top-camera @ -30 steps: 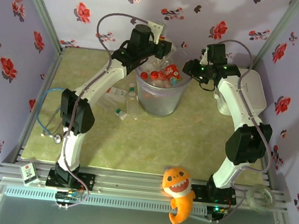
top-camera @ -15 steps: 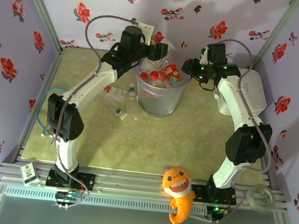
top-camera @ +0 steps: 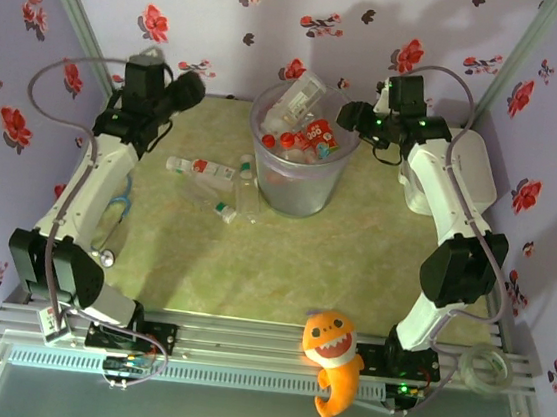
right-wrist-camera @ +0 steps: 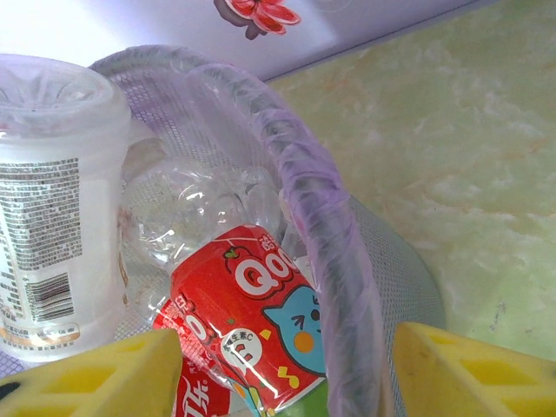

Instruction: Put the plastic bottles in the bin

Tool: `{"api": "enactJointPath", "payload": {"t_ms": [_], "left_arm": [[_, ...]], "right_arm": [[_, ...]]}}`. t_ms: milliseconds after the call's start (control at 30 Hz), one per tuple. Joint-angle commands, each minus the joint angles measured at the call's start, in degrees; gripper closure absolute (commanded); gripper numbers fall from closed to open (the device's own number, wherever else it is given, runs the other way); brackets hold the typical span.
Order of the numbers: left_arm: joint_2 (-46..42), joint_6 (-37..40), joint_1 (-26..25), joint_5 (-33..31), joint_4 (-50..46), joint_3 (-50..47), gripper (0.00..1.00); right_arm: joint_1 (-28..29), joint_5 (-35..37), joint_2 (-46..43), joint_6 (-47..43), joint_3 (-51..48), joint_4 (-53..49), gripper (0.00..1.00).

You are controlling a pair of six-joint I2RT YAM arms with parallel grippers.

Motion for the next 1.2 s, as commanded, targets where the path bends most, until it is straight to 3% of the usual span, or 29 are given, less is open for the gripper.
{"api": "enactJointPath", "payload": {"t_ms": [0,167,367,633,1167], "left_arm": [[0.7,-11.7,-0.4,-3.1,-9.4,-7.5,0.31],[3.9,-22.0,-0.1,-1.0,-9.2,-15.0,0.31],[9.4,-26.9,-0.4,1.9,-10.2,-17.5,0.29],[14.4,-28.2,-1.9,0.5,-13.5,-14.9,0.19],[18.4,-32.8,-3.8,-1.4,-11.2,-17.3,0.27]], "right_arm": [[0.3,0.6,-0.7,-1.5,2.1,-0.4,0.34],[0.4,0.8,-0.3,-2.0,2.5,-0.8,0.34],[0.3,1.8,-0.7,-2.7,2.1,-1.4,0.34],[0.3,1.9,-0.5,-2.8,1.5,-1.1,0.34],[0.4,2.1,-0.5,-3.1,0.7,-0.6,0.34]]}}
